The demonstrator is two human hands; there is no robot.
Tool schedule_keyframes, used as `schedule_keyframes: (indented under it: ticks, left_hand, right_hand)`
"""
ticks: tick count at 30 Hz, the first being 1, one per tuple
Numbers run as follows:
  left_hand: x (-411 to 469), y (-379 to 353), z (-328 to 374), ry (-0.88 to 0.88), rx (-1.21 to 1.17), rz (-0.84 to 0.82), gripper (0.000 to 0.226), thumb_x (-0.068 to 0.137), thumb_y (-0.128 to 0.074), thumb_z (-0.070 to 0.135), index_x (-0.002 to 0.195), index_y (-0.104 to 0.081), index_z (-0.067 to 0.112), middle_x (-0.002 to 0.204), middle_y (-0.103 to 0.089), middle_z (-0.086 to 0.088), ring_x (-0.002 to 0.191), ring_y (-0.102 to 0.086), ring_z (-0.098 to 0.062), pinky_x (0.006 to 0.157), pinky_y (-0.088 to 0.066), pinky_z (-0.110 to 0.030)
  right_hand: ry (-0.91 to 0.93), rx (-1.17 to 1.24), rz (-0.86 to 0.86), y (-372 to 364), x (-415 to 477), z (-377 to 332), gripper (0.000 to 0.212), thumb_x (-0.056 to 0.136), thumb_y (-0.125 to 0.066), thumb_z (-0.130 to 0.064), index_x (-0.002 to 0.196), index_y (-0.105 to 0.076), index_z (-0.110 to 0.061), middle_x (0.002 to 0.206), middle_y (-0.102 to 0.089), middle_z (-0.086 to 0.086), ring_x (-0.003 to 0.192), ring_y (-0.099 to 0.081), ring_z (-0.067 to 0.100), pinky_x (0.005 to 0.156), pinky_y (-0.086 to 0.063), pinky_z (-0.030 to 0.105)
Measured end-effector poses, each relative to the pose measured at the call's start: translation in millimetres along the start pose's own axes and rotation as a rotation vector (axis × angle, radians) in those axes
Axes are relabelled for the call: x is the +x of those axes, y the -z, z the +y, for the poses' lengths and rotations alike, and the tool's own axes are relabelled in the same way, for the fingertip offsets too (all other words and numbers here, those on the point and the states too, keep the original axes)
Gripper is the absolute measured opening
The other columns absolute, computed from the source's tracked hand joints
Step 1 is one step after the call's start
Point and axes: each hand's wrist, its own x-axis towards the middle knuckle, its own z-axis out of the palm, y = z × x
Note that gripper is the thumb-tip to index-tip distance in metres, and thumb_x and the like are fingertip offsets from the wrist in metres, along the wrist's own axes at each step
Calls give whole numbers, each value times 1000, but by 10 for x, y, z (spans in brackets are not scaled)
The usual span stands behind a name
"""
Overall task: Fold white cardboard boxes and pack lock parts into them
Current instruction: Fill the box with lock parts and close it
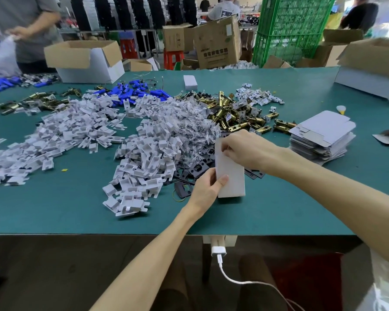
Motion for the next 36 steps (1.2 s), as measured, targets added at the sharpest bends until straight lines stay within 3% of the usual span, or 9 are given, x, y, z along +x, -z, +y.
schedule_keyframes:
  ticks: [5, 8, 13, 15, 17, 19, 26, 31, 36]
  left_hand:
    - [-11, 5, 20, 11, 55, -5, 21, 104, -62, 29, 121, -61, 18, 117, -72, 2, 108, -68, -8, 92, -55, -25]
    - [-26, 1, 55, -11, 147, 20, 1, 100, -61, 25, 101, -61, 25, 84, -63, 4, 79, -59, 5, 77, -46, -15]
    - [-45, 30, 10, -47, 393, -53, 22, 108, -45, 1, 129, -52, 2, 103, -49, -3, 96, -45, -9, 87, -40, -12]
    - [-44, 32, 36, -51, 327, -45, 18, 109, -49, 5, 124, -52, -4, 107, -55, -19, 99, -50, -29, 100, -47, -32]
    - [-73, 22, 111, -61, 197, -39, 20, 107, -56, 7, 119, -54, -9, 107, -59, -35, 93, -53, -36, 97, -46, -57]
    - [-84, 25, 149, -64, 117, -32, 26, 105, -61, 9, 120, -55, -11, 108, -60, -40, 88, -55, -34, 90, -48, -61]
    - [-110, 41, 192, -27, 46, -21, 34, 100, -66, 19, 119, -59, -9, 109, -61, -41, 90, -55, -29, 88, -50, -62]
    - [-73, 30, 165, 13, 153, 1, 31, 103, -65, 15, 116, -56, -11, 111, -63, -35, 102, -59, -45, 100, -47, -58]
    - [-36, 37, 90, -7, 274, 9, 5, 106, -51, 0, 104, -56, -2, 107, -59, -33, 100, -53, -46, 98, -45, -55]
  right_hand:
    - [91, 3, 157, -25, 10, -232, 18, 103, -50, -13, 104, -67, -8, 103, -63, 6, 94, -61, 26, 77, -56, 40]
    - [174, 124, 121, -136, 81, -540, 16, 102, -55, -15, 111, -67, -10, 108, -64, 3, 96, -63, 21, 83, -56, 34]
    - [195, 191, 32, -507, 388, -991, 27, 99, -60, -18, 123, -56, -6, 120, -58, 9, 102, -61, 29, 87, -55, 45]
    - [134, 252, 81, -629, 528, -1088, 39, 99, -63, -20, 130, -47, -5, 127, -51, 13, 98, -59, 32, 83, -55, 47]
    - [66, 314, 116, -717, 656, -1151, 45, 100, -64, -22, 136, -42, -8, 134, -44, 14, 102, -56, 33, 83, -56, 50]
    - [23, 367, 90, -795, 761, -1171, 44, 101, -62, -22, 138, -42, -11, 137, -40, 14, 107, -55, 35, 86, -55, 53]
    - [-54, 321, 143, -908, 884, -1139, 18, 94, -51, 9, 105, -56, -5, 117, -50, 13, 88, -56, 30, 79, -55, 46]
    - [-65, 416, 182, -896, 841, -996, 3, 100, -58, -8, 99, -61, -8, 116, -53, 10, 92, -60, 33, 84, -54, 49]
    - [-75, 535, 156, -846, 763, -883, 30, 89, -78, -31, 89, -57, -10, 113, -50, 3, 88, -57, 24, 82, -53, 45]
